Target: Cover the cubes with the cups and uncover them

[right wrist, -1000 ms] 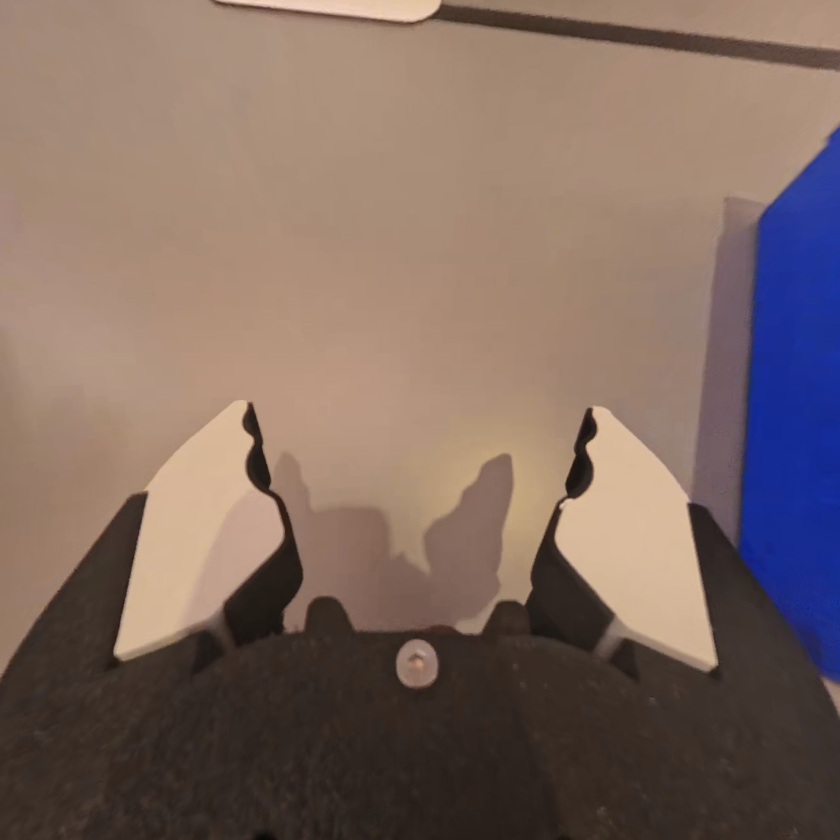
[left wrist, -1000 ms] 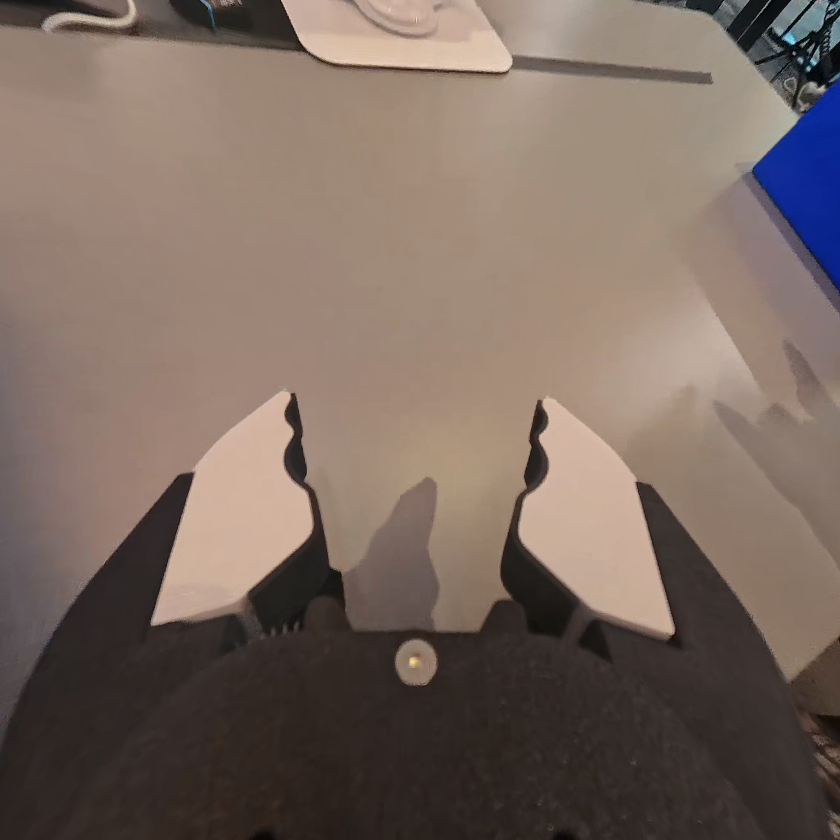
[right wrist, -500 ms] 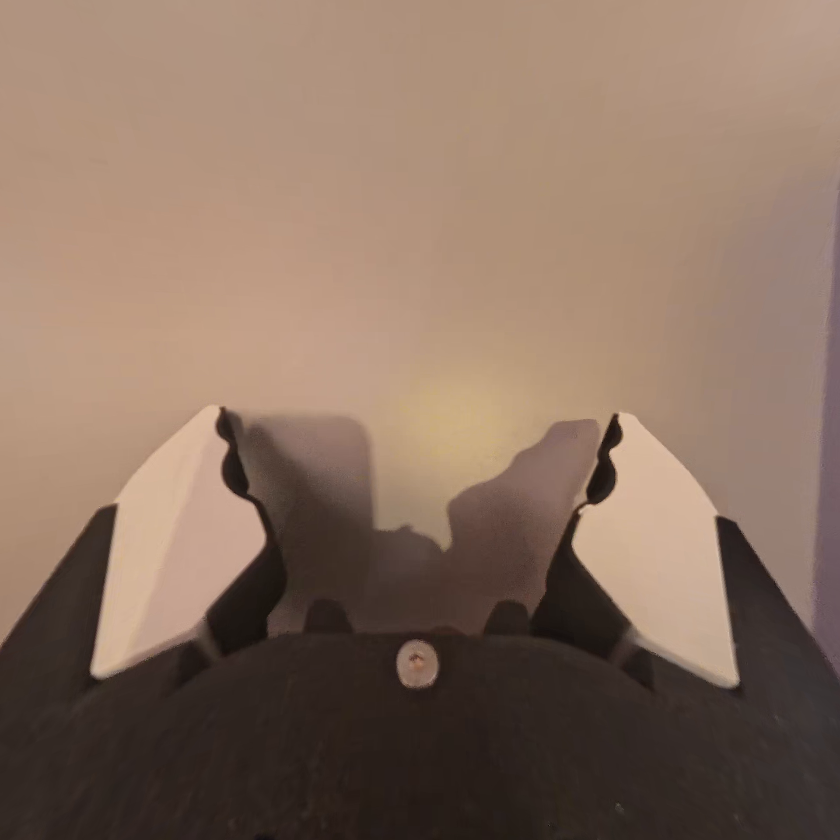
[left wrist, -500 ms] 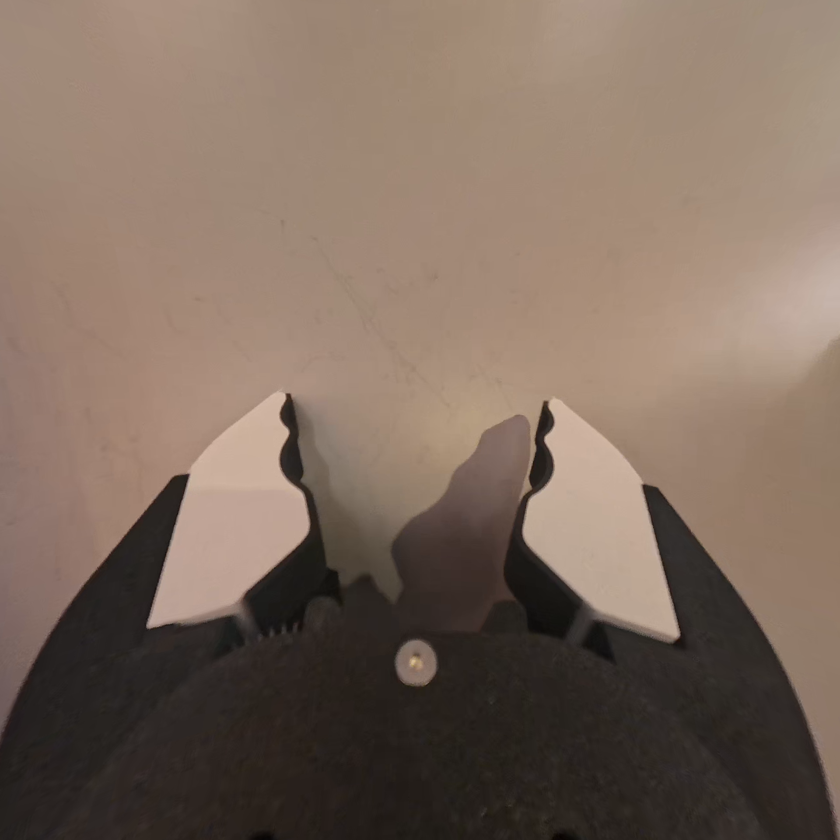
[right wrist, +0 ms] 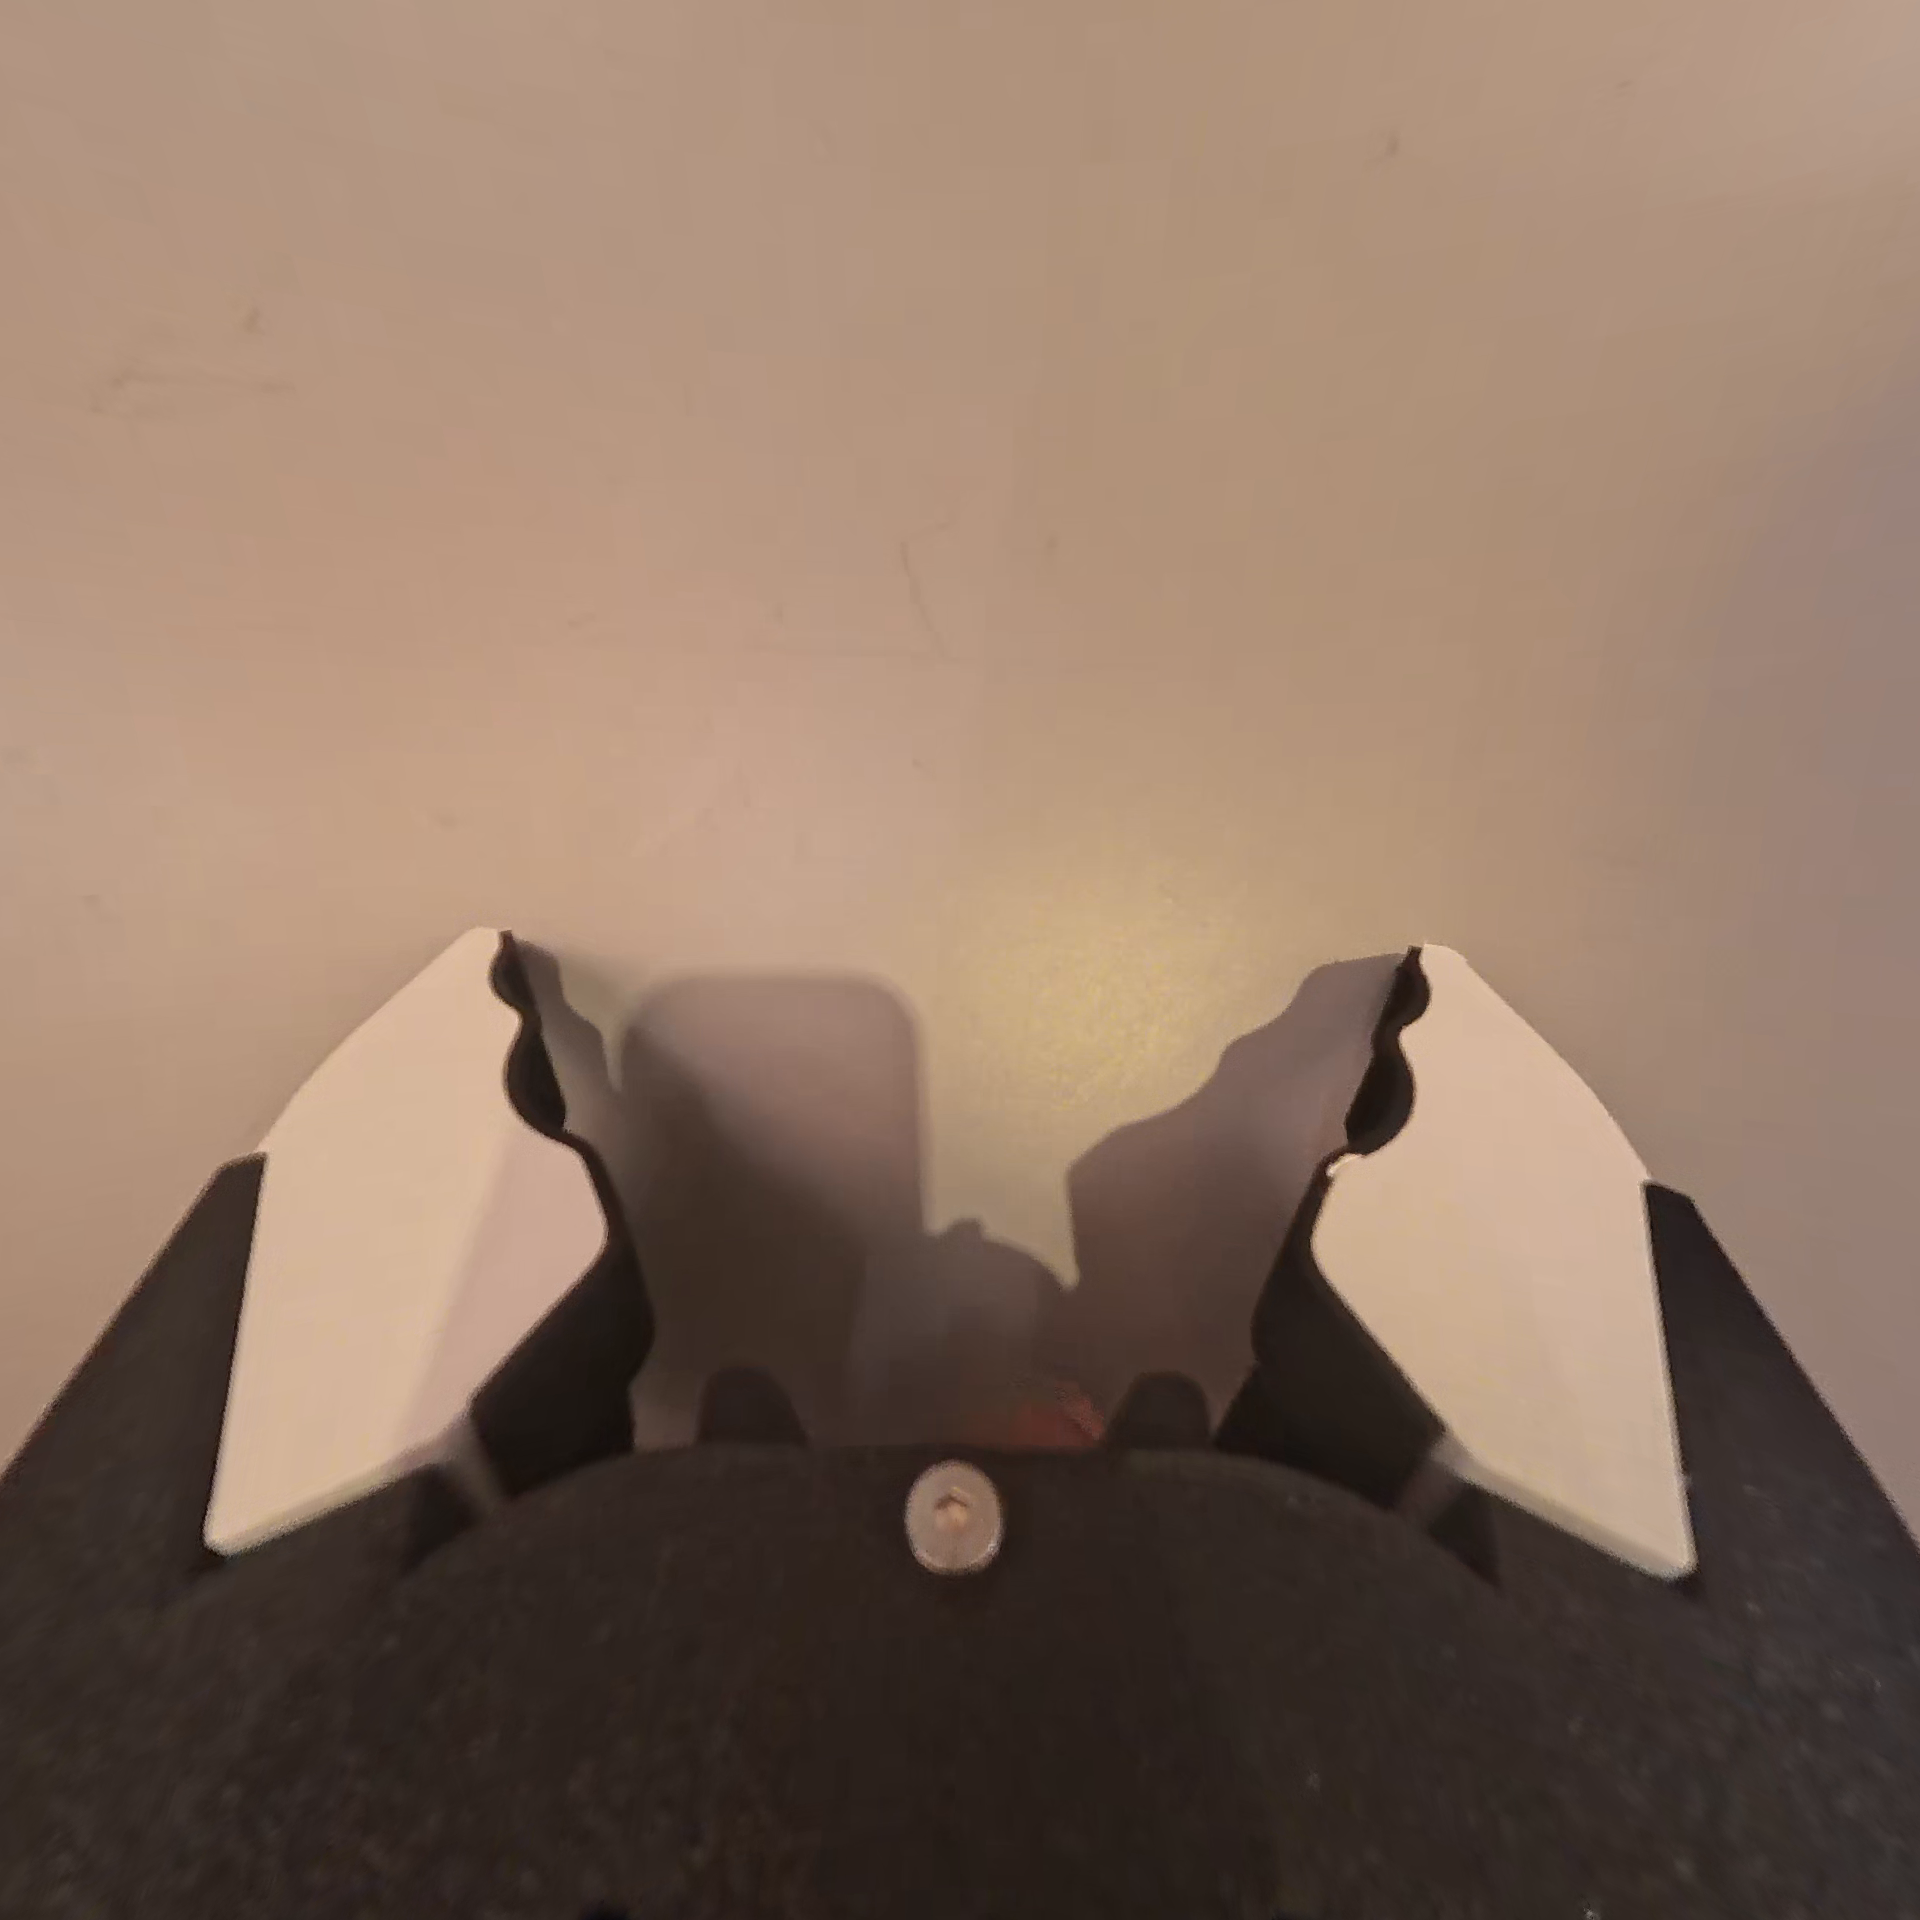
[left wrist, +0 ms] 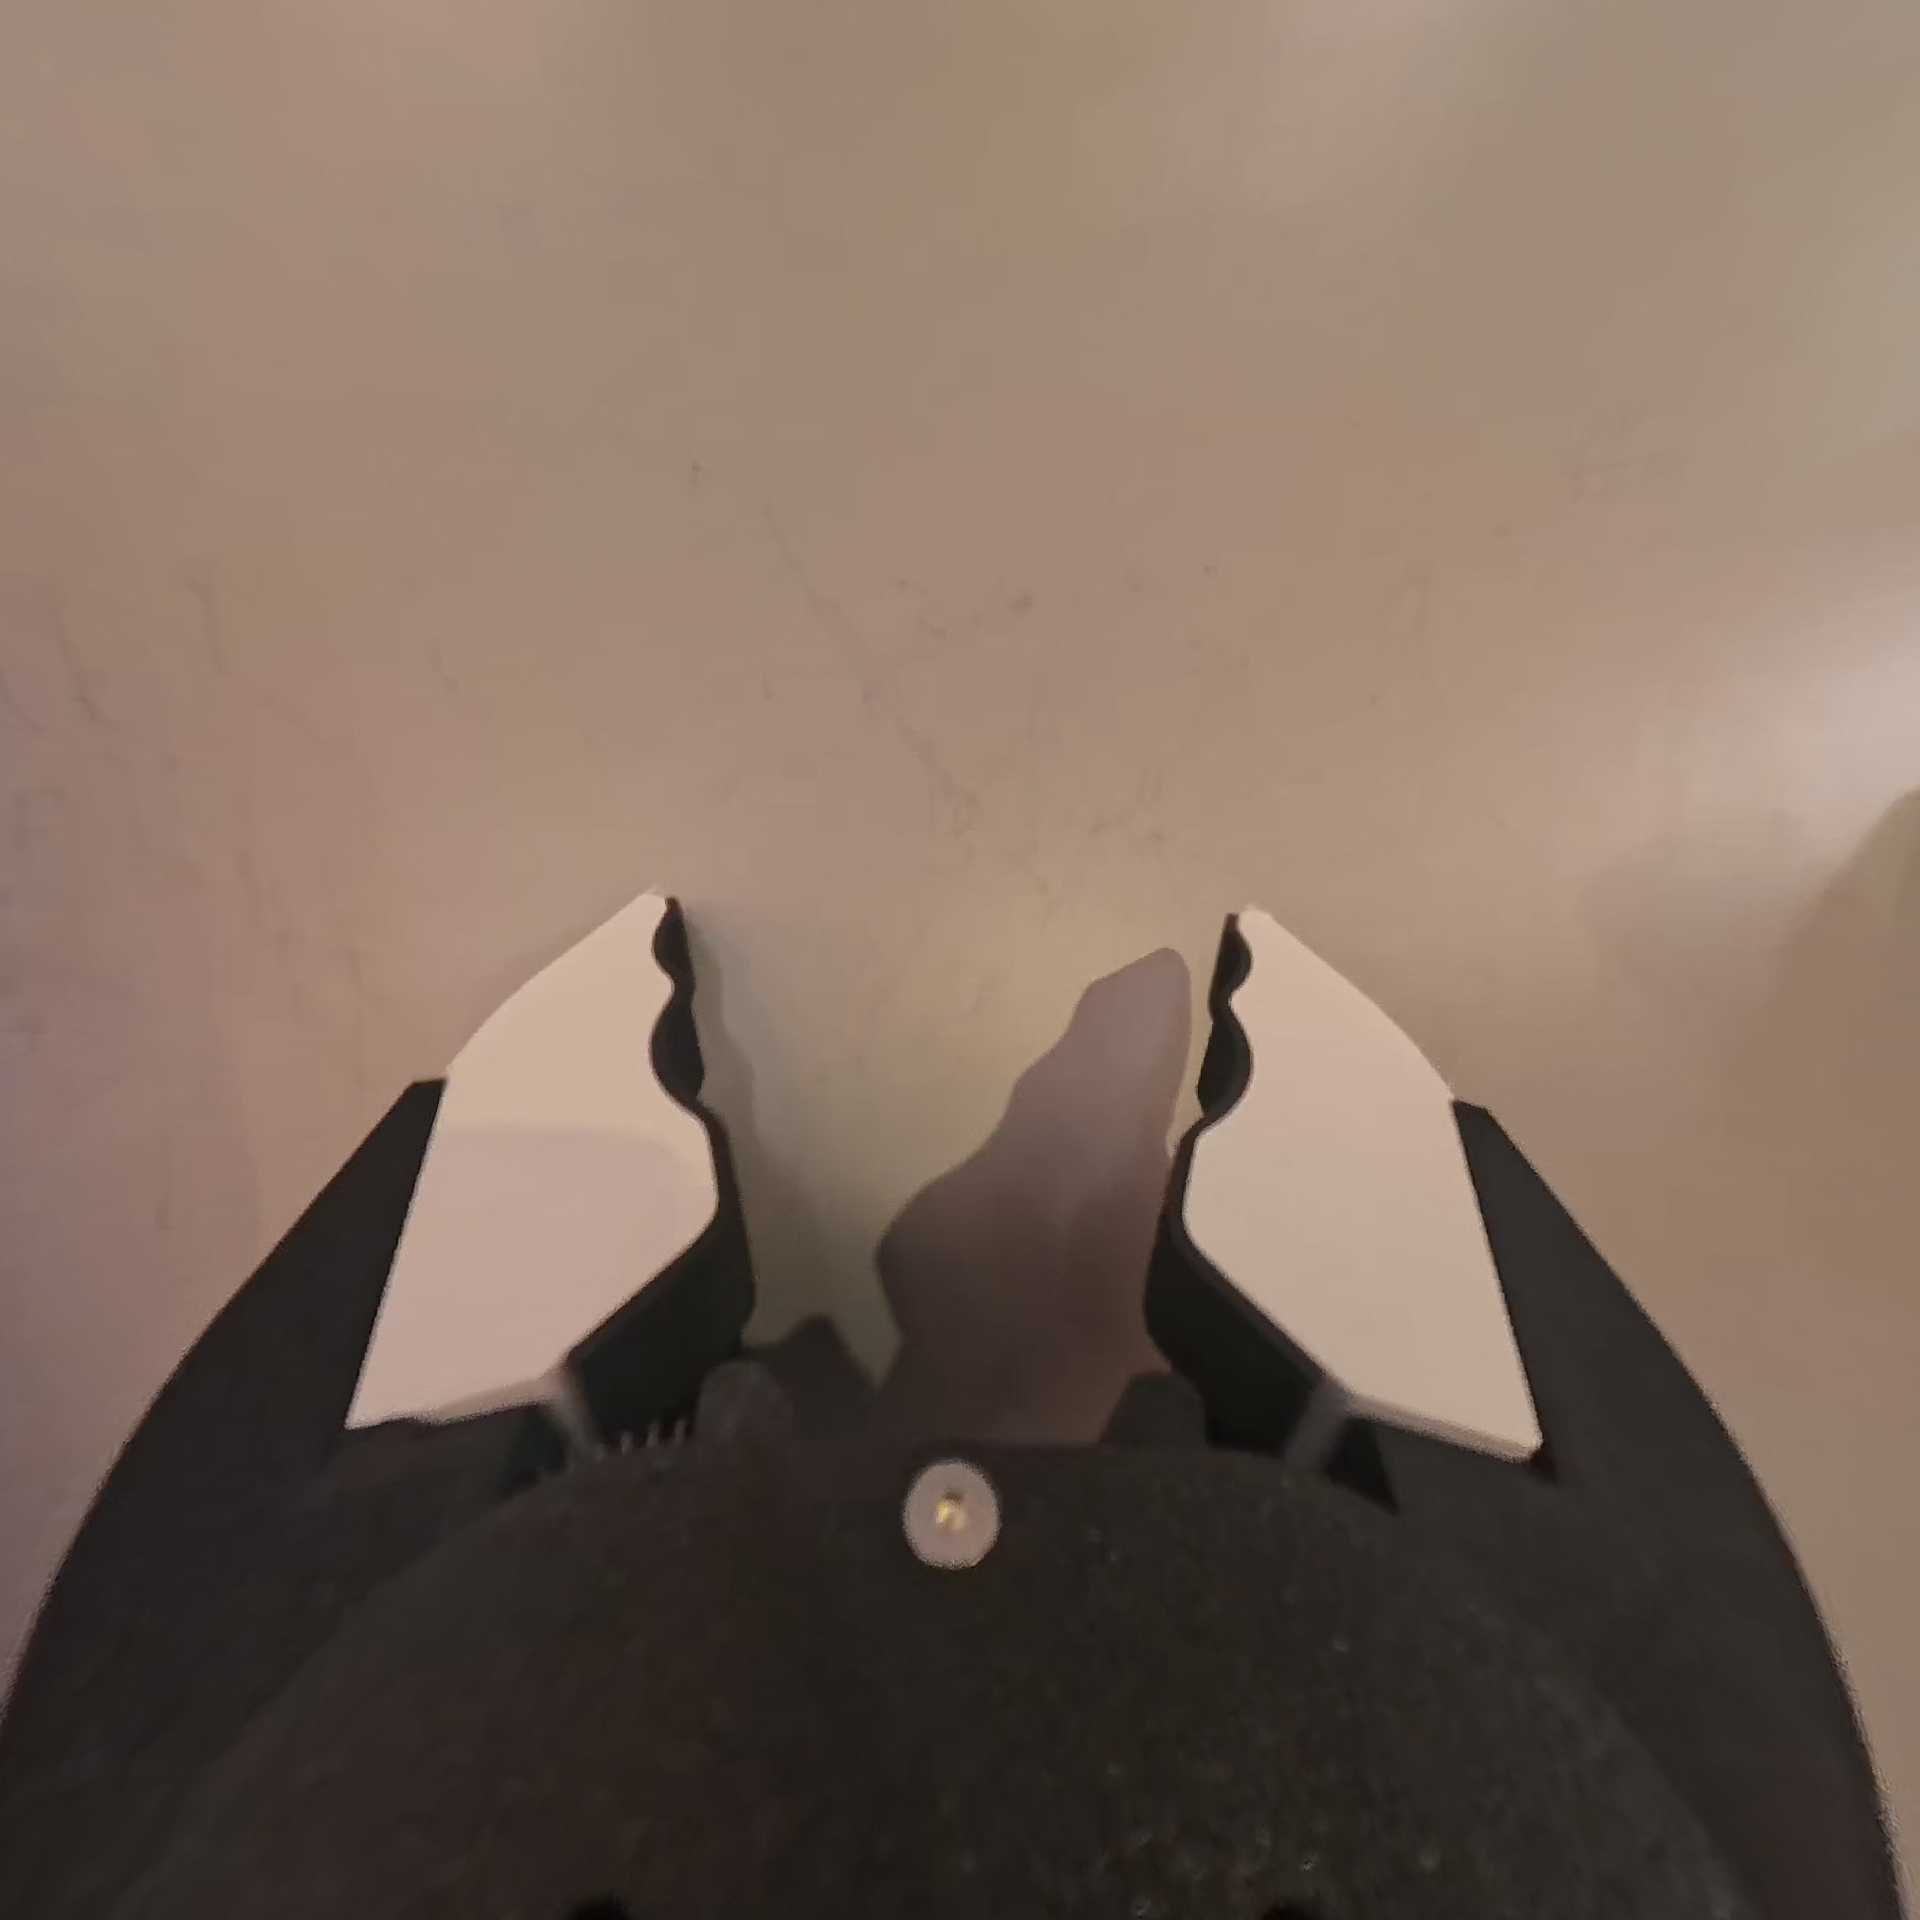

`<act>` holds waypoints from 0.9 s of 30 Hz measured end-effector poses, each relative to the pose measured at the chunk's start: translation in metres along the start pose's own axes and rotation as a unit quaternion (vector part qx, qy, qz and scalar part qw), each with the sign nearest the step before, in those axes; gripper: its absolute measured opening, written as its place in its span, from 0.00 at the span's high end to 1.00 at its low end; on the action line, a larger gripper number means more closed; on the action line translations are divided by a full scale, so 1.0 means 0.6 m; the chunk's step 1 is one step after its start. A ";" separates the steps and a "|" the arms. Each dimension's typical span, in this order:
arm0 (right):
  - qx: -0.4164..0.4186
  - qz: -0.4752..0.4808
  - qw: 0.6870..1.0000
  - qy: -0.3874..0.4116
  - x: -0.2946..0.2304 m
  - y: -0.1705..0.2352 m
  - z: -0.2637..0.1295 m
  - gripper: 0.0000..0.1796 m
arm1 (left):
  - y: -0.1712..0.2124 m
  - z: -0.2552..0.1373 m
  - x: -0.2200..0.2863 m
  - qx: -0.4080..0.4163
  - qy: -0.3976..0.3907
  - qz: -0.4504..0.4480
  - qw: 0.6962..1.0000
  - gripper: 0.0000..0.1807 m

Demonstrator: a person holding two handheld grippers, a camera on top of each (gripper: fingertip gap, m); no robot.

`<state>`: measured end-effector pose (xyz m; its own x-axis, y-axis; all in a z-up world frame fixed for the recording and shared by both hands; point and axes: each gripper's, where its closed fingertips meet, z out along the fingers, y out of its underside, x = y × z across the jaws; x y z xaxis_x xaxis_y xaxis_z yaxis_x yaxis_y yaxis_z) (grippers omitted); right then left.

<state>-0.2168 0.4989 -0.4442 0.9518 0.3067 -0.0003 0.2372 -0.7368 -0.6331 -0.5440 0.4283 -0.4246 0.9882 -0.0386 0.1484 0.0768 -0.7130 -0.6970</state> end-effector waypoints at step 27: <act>0.000 0.000 1.000 0.000 0.000 0.000 0.000 0.19 | 0.034 -0.003 0.011 -0.047 -0.024 0.078 0.996 0.30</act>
<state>-0.2170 0.4989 -0.4442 0.9516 0.3072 -0.0003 0.2377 -0.7369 -0.6328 -0.5362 0.4122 -0.4367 0.9924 -0.1232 0.0083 -0.0893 -0.7626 -0.6407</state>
